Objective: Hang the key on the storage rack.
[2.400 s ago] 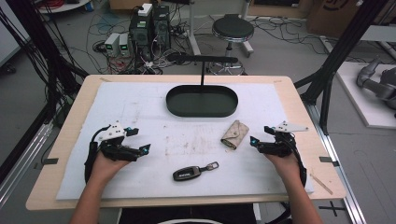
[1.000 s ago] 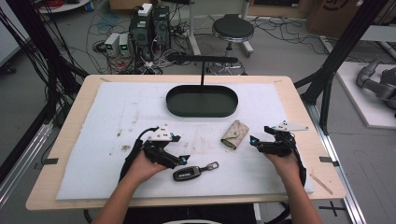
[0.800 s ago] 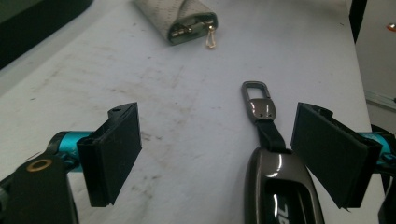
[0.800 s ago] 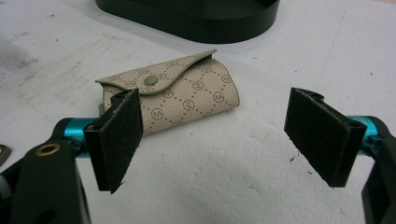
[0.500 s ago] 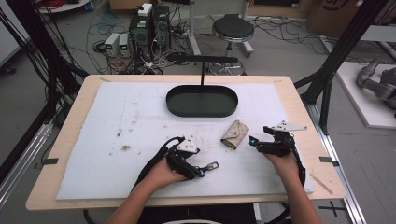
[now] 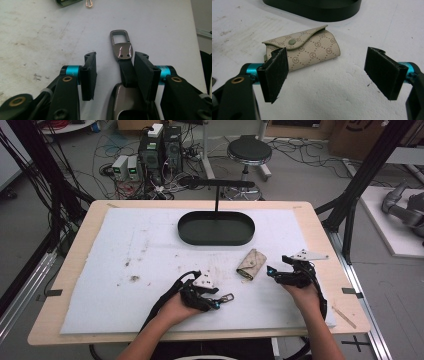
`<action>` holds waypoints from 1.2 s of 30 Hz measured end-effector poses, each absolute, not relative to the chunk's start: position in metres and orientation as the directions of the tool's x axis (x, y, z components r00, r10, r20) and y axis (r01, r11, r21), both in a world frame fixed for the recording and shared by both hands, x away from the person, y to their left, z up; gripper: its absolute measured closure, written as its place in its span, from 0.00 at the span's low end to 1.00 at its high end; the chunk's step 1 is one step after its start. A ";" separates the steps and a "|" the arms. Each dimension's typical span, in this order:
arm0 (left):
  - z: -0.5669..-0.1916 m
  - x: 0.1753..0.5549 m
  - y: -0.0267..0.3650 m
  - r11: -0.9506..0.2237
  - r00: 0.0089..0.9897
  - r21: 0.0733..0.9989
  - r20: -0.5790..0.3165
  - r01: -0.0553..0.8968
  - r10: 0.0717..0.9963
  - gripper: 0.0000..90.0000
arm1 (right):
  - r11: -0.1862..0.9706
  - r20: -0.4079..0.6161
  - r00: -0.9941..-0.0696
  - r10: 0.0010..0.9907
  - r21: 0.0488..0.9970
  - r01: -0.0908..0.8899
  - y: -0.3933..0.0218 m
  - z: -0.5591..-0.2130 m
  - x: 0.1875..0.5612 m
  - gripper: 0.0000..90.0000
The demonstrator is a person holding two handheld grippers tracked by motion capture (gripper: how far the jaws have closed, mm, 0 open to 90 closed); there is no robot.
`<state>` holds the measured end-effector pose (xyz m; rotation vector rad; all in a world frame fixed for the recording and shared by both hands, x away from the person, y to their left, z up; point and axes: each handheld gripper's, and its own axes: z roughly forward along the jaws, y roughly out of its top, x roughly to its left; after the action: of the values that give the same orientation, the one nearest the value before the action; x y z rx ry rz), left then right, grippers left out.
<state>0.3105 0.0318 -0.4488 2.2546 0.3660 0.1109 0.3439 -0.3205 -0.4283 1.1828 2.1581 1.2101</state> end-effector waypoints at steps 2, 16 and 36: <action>-0.449 0.307 0.033 -0.609 0.956 0.762 -0.043 0.220 0.291 0.66 | 0.265 0.063 -0.561 0.826 0.834 0.484 -0.320 -0.428 0.344 0.22; -0.450 0.303 0.031 -0.624 0.976 0.769 0.002 0.139 0.219 0.90 | 0.269 0.061 -0.562 0.825 0.833 0.484 -0.320 -0.428 0.343 0.22; -0.399 0.318 0.067 -0.504 0.950 0.856 0.056 0.112 0.307 0.94 | 0.252 0.078 -0.559 0.825 0.835 0.489 -0.319 -0.429 0.343 0.22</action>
<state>0.3181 0.0670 -0.3990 2.0988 0.2964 0.2459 0.3435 -0.3193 -0.4287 1.2015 2.1542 1.2252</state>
